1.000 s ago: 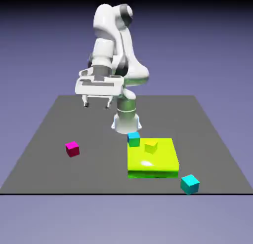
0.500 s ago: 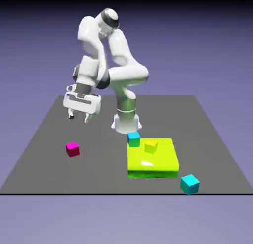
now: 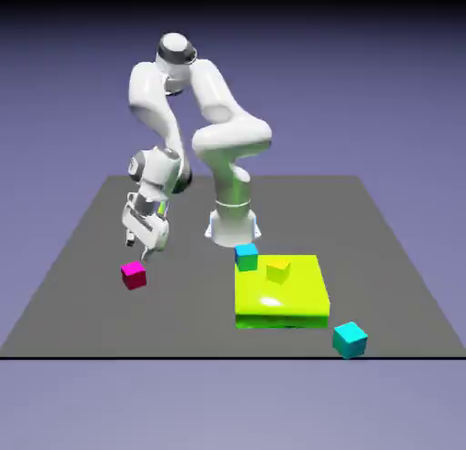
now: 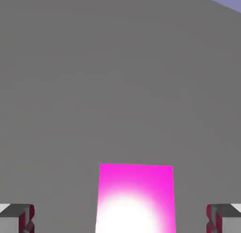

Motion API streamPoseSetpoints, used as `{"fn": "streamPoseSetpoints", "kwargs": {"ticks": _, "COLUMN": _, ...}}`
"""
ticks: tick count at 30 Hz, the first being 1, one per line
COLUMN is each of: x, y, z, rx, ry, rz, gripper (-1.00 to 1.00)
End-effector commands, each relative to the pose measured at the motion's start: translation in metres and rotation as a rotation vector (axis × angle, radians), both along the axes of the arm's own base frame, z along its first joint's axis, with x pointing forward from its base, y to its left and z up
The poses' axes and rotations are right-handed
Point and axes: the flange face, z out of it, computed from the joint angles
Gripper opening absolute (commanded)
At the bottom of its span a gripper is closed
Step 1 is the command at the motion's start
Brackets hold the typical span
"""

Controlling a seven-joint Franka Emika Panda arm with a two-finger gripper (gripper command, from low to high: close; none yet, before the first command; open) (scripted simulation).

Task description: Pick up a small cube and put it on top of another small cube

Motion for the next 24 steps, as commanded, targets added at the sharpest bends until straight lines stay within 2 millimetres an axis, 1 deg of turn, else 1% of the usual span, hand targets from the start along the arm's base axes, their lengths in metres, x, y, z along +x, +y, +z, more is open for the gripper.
{"fn": "streamPoseSetpoints", "kwargs": {"ticks": 1, "x": 0.002, "y": -0.004, "z": -0.007, "rx": -0.001, "ry": -0.004, "rz": -0.001, "gripper": 0.00}}
{"fn": "streamPoseSetpoints", "kwargs": {"ticks": 4, "x": 0.007, "y": -0.013, "z": -0.031, "rx": -0.001, "ry": -0.009, "rz": -0.003, "gripper": 0.00}}
{"fn": "streamPoseSetpoints", "kwargs": {"ticks": 7, "x": 0.011, "y": -0.017, "z": -0.062, "rx": 0.000, "ry": -0.002, "rz": -0.001, "gripper": 0.00}}
{"fn": "streamPoseSetpoints", "kwargs": {"ticks": 8, "x": 0.011, "y": -0.017, "z": -0.065, "rx": 0.000, "ry": 0.000, "rz": 0.000, "gripper": 0.00}}
{"fn": "streamPoseSetpoints", "kwargs": {"ticks": 9, "x": 0.011, "y": -0.017, "z": -0.065, "rx": 0.000, "ry": 0.000, "rz": 0.000, "gripper": -1.00}}
{"fn": "streamPoseSetpoints", "kwargs": {"ticks": 10, "x": 0.011, "y": -0.017, "z": -0.065, "rx": 0.000, "ry": 0.000, "rz": 0.000, "gripper": -1.00}}
{"fn": "streamPoseSetpoints", "kwargs": {"ticks": 14, "x": 0.006, "y": -0.011, "z": -0.026, "rx": -0.001, "ry": -0.009, "rz": -0.003, "gripper": -1.00}}
{"fn": "streamPoseSetpoints", "kwargs": {"ticks": 17, "x": 0.001, "y": -0.001, "z": -0.002, "rx": 0.000, "ry": -0.002, "rz": -0.001, "gripper": -1.00}}
{"fn": "streamPoseSetpoints", "kwargs": {"ticks": 18, "x": 0.003, "y": -0.011, "z": 0.003, "rx": -0.002, "ry": -0.006, "rz": -0.028, "gripper": -1.00}}
{"fn": "streamPoseSetpoints", "kwargs": {"ticks": 19, "x": 0.009, "y": -0.015, "z": 0.011, "rx": -0.001, "ry": -0.014, "rz": -0.047, "gripper": -1.00}}
{"fn": "streamPoseSetpoints", "kwargs": {"ticks": 24, "x": 0.044, "y": 0.012, "z": 0.051, "rx": 0.013, "ry": -0.051, "rz": -0.061, "gripper": -1.00}}
